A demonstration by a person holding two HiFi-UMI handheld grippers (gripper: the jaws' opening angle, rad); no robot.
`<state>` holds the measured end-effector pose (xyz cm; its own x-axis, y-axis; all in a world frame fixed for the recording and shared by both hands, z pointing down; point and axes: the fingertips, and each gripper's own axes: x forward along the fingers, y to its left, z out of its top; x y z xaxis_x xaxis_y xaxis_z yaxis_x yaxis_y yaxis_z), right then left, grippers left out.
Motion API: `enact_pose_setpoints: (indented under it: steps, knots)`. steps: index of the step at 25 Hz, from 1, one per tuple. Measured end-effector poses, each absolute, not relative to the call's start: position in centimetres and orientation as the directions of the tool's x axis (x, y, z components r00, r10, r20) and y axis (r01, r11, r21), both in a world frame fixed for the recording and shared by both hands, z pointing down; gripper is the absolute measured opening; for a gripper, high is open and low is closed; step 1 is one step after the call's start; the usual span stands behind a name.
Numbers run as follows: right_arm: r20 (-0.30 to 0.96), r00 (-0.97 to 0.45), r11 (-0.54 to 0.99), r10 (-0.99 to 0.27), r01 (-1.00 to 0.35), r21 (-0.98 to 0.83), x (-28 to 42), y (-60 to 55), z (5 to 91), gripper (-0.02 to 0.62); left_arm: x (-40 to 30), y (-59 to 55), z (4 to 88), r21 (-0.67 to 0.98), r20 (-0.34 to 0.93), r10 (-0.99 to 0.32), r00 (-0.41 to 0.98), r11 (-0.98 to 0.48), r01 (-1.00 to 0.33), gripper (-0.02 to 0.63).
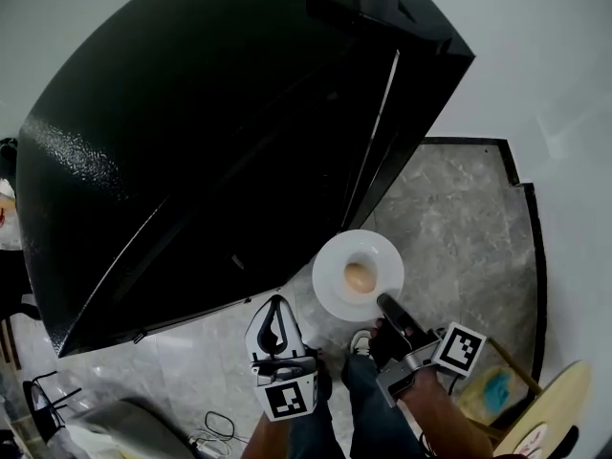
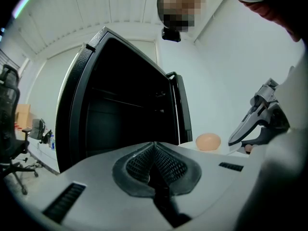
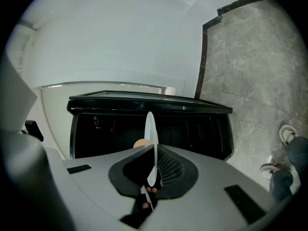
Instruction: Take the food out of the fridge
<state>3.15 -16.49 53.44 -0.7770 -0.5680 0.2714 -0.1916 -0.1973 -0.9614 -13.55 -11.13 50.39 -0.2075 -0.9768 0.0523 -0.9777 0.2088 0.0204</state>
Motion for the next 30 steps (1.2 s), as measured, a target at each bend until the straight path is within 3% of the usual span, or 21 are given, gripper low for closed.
enact_pose_setpoints:
  steps: [30]
  knots:
    - [0.257, -0.773, -0.214, -0.58, -0.161, -0.964, 5.4, -14.4, 41.6, 0.029, -12.1, -10.5, 38.0, 0.057, 0.009, -0.989, -0.15, 0.15, -0.987, 0.014]
